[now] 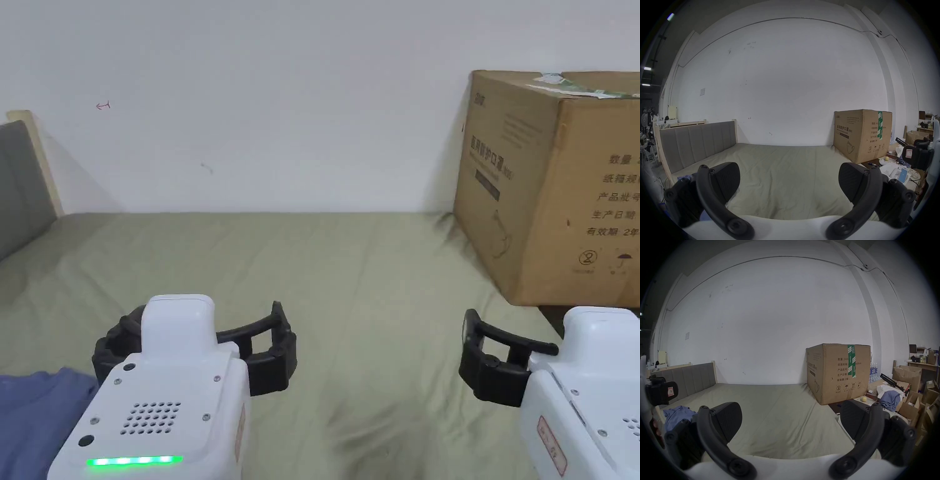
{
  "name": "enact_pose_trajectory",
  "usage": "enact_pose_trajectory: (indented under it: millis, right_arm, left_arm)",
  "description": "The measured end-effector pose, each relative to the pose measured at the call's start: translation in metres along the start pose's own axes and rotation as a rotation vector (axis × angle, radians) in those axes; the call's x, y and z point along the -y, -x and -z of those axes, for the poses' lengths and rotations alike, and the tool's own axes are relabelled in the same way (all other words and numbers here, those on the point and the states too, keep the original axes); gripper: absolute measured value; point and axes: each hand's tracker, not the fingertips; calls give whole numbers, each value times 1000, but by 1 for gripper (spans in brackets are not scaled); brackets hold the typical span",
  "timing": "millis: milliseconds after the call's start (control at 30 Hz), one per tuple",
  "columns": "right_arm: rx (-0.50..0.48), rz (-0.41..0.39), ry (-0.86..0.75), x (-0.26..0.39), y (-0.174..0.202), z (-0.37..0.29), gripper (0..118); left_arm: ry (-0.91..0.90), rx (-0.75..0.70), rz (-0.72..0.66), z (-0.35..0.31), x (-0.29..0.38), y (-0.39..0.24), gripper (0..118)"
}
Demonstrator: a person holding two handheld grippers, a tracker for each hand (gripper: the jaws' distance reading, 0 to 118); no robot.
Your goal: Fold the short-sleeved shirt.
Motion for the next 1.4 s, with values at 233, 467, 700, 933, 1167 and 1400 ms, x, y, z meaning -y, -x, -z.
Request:
enact_pose_trajectory:
  millis: [233, 467, 700, 933, 1167, 1400]
  right_arm:
    - [11, 8, 15, 0, -1, 2, 118]
    - [7, 17, 24, -1, -3, 3, 118]
    - [3, 16, 29, -4, -5, 5, 118]
    - [-1, 228, 88, 2, -16, 8, 118]
    - [-26, 1545, 485, 93, -80, 25, 118]
    - [36, 1306, 421, 94, -88, 21, 118]
  left_arm:
    - [9, -3, 2, 1, 2, 1, 118]
    - [17, -9, -8, 2, 3, 4, 118]
    - [28, -7, -28, 5, 3, 5, 118]
    - [-23, -29, 131, 5, 3, -5, 118]
    - [-265, -204, 1365, 14, 50, -41, 118]
    - [-164, -70, 1151, 14, 46, -41, 118]
